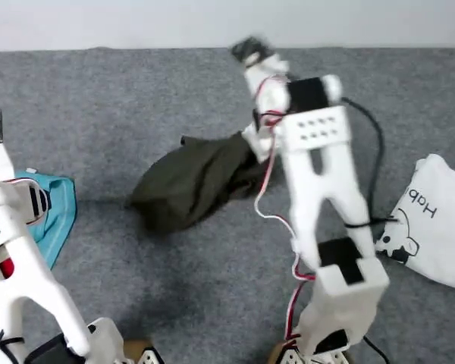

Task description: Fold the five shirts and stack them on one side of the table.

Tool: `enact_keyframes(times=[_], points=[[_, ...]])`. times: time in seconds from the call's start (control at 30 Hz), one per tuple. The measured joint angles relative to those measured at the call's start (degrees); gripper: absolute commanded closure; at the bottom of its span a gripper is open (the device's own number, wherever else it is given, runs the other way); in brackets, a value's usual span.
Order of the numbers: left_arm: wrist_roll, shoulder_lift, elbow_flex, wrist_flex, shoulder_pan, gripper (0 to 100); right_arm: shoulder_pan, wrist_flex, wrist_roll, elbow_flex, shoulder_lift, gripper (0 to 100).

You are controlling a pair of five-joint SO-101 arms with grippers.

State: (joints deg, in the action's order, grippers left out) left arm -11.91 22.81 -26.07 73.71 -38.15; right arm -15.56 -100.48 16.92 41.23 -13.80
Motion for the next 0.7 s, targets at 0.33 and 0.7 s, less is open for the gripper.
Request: enact_keyframes(times=[0.33,0.7], points=[[0.0,0.0,-0.35,0.0,0.0,81,3.43,0.88,0.0,20.4,5.89,98.8],[0.0,0.0,-3.69,0.0,0.0,81,-16.18,6.07,0.0,16.09,3.43,98.8]])
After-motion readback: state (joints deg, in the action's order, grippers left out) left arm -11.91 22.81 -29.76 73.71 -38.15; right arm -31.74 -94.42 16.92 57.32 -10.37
